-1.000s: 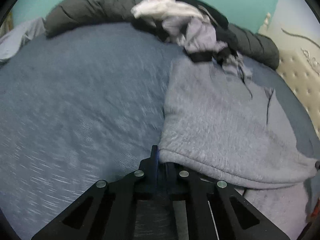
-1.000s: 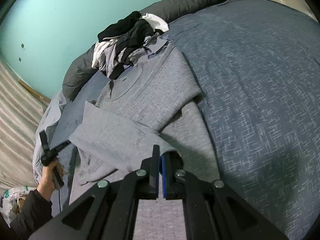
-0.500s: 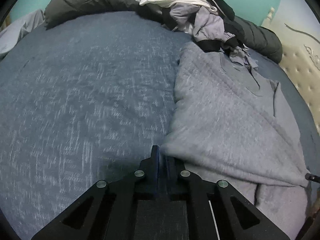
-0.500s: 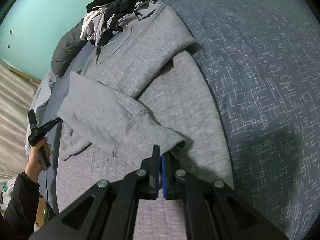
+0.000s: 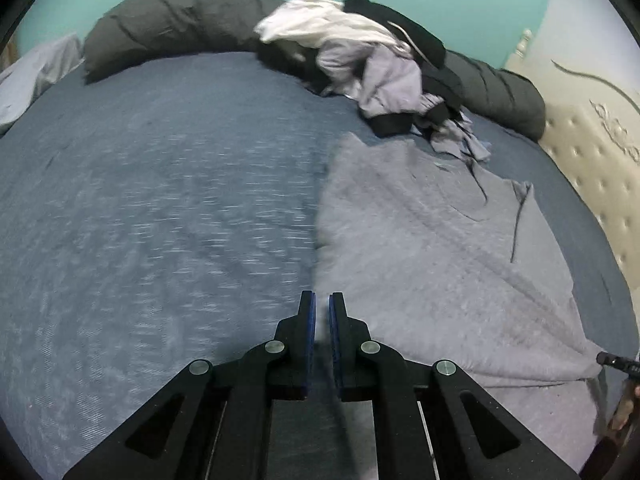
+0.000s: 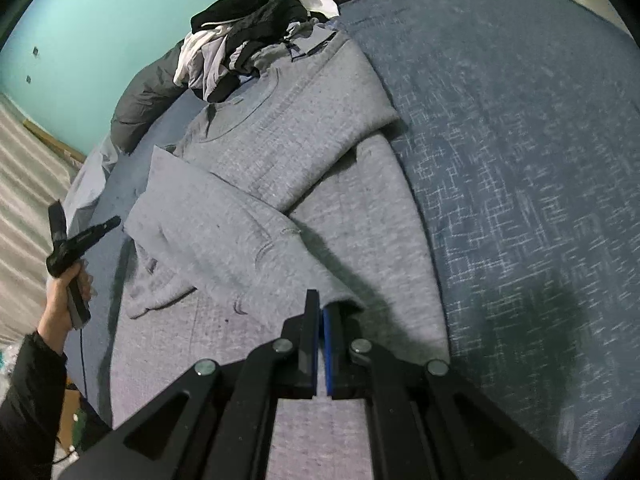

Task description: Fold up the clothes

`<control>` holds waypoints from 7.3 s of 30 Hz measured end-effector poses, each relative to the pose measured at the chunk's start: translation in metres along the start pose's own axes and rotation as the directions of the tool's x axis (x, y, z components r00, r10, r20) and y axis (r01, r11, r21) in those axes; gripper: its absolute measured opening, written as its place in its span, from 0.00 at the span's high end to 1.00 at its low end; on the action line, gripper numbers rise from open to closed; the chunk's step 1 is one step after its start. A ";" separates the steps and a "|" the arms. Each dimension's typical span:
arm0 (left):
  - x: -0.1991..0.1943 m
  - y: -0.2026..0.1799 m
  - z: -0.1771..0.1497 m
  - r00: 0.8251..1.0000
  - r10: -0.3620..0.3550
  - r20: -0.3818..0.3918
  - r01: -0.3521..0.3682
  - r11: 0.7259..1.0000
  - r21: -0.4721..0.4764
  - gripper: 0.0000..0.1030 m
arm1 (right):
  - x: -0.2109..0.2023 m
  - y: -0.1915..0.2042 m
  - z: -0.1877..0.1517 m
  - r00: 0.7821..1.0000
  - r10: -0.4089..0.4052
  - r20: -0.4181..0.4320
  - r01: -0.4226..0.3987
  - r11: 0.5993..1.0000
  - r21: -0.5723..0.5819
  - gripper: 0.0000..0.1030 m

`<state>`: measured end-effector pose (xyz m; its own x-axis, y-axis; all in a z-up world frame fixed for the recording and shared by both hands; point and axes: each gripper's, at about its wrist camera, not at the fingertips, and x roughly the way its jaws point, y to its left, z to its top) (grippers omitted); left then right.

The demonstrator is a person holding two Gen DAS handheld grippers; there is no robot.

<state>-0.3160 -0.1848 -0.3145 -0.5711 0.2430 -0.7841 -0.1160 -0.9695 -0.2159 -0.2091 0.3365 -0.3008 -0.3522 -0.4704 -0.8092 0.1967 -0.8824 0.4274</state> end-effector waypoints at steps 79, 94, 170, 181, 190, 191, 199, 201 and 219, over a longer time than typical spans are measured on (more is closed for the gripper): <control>0.104 -0.007 0.162 0.999 0.026 -0.031 -0.031 0.984 -0.174 0.47 | 0.099 0.056 0.036 0.971 0.233 0.061 -0.231 0.972 -0.038 0.97; 0.126 0.006 0.165 0.989 0.127 -0.077 -0.139 0.977 -0.164 0.91 | 0.097 0.052 0.038 0.971 0.230 0.064 -0.228 0.973 -0.038 0.97; -0.135 -0.028 -0.214 0.907 -0.186 -0.379 0.124 0.976 -0.181 0.43 | -0.052 -0.045 -0.106 0.949 -0.001 -0.316 -0.001 1.000 -0.007 0.57; -0.136 -0.029 -0.229 0.895 -0.234 -0.379 0.155 0.961 -0.228 0.43 | -0.047 -0.042 -0.118 0.941 0.011 -0.337 -0.013 1.000 -0.004 0.57; -0.138 -0.036 -0.246 0.867 -0.290 -0.406 0.194 0.946 -0.261 0.43 | -0.042 -0.036 -0.121 0.939 0.035 -0.342 -0.044 0.999 -0.019 0.57; -0.137 -0.037 -0.247 0.865 -0.295 -0.406 0.199 0.944 -0.263 0.44 | -0.040 -0.035 -0.121 0.938 0.038 -0.345 -0.048 0.999 -0.023 0.57; -0.137 -0.050 -0.252 0.856 -0.320 -0.407 0.240 0.942 -0.234 0.83 | -0.039 -0.030 -0.124 0.940 0.052 -0.338 -0.074 0.996 -0.052 0.87; -0.141 -0.052 -0.252 0.858 -0.319 -0.402 0.249 0.944 -0.217 0.91 | -0.044 -0.028 -0.124 0.944 0.065 -0.325 -0.088 0.994 -0.058 0.92; -0.234 -0.058 -0.231 0.905 -0.316 -0.285 0.311 0.948 -0.062 0.97 | -0.126 0.007 -0.121 0.963 0.199 -0.183 -0.225 0.966 -0.130 0.96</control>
<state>0.0117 -0.1780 -0.2528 -0.2489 0.5353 -0.8072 -0.2375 -0.8417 -0.4850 -0.0524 0.3903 -0.2447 -0.1323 -0.6271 -0.7676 0.3876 -0.7455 0.5423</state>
